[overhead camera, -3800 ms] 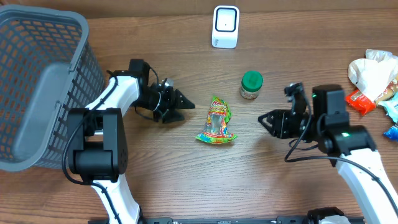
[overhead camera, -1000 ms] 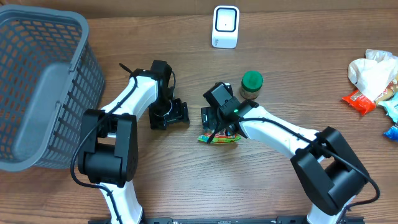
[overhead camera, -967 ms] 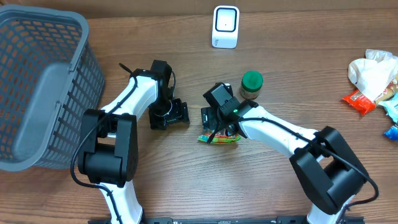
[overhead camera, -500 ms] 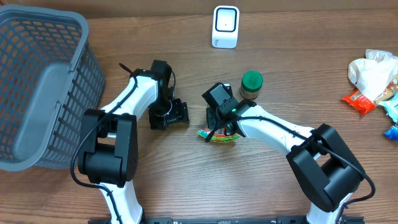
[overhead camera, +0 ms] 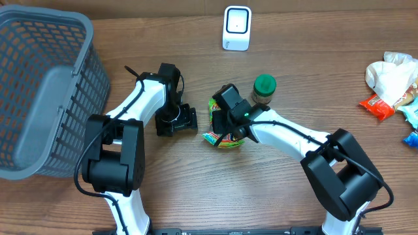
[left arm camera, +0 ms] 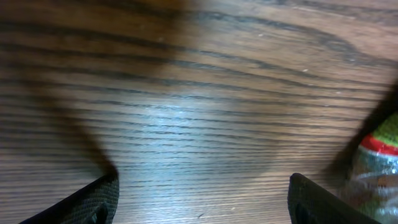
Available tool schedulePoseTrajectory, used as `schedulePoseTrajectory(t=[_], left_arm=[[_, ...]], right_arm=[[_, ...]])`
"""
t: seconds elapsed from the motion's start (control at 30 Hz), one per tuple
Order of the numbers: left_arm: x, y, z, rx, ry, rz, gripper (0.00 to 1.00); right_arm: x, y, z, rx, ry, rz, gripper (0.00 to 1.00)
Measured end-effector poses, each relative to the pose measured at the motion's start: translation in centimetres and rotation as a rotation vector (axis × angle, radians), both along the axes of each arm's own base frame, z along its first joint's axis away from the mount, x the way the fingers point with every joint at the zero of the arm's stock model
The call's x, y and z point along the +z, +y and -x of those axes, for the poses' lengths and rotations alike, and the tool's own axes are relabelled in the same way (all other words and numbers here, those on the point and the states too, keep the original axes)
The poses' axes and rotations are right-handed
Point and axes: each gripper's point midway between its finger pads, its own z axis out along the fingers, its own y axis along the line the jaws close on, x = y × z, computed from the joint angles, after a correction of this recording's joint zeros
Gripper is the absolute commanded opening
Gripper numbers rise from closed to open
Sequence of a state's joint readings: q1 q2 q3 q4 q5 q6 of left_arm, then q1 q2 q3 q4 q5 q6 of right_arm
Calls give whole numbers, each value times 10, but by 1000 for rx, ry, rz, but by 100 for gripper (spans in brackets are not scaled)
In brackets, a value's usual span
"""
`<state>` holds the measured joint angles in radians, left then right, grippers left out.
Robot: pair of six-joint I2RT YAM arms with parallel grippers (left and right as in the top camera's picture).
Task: Scan the item barcode
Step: 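Lift the gummy bag with the right gripper toward the scanner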
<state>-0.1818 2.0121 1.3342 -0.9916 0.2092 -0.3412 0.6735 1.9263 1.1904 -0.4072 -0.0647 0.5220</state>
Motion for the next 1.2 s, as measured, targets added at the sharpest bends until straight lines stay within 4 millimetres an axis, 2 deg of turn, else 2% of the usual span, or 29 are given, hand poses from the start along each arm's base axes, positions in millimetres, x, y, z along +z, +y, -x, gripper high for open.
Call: schedulePoseTrajectory(t=[0.1,0.3,0.43,0.47,0.57,0.67,0.9,1.07,1.2], left_arm=[[0,3,2,-2,6,-20,80],[-1,11,5,-6,18,-59,80],[-2,13,6,-7,21,-70,82],[-2,13,6,-7,20,-72,85],[-2,13,6,-7,21,-73,86],[-2,13,6,-8,21,-74,86],[-2,14,7,-8,22,-77,88],[-2,14,6,-8,20,-77,88],[-2,14,6,-8,20,-77,88]], right_arm=[[2,-3,-5,-24,52,-77,4],[16,-28,-39,-109,121,-292,4],[38,-45,-61,-116,136,-471,4],[44,-48,-65,-109,137,-514,4],[65,-53,-71,-59,139,-645,4],[93,-53,-71,38,130,-794,4],[153,-59,-58,220,200,-1069,4],[186,-59,-49,305,269,-1153,4],[203,-59,-44,311,349,-1175,4]])
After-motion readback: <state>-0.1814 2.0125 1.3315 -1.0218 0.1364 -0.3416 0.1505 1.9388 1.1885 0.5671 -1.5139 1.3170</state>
